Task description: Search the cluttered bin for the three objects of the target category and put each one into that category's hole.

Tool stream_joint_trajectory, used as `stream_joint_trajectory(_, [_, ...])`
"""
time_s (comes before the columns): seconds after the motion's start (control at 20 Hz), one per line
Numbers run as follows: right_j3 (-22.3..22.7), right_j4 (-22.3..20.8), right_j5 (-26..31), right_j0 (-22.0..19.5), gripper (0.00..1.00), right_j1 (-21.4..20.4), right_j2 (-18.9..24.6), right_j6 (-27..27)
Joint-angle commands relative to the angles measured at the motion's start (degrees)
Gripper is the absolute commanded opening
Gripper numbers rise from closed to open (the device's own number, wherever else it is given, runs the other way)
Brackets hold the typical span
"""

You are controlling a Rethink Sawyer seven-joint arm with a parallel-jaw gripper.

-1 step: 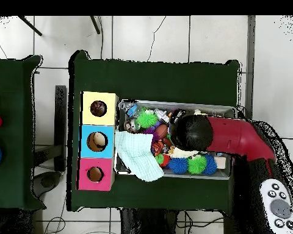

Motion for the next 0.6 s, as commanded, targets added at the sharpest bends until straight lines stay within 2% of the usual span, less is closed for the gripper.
stream_joint_trajectory(0.05, [6.0, -2.4, -4.0, 1.9, 0.00, 3.1, 2.1, 0.1])
stream_joint_trajectory(0.3, [8.0, -0.9, -5.1, 2.3, 0.00, 3.0, 2.9, 0.3])
stream_joint_trajectory(0.6, [7.7, -0.4, -5.9, 1.6, 0.00, 4.7, 4.8, -1.5])
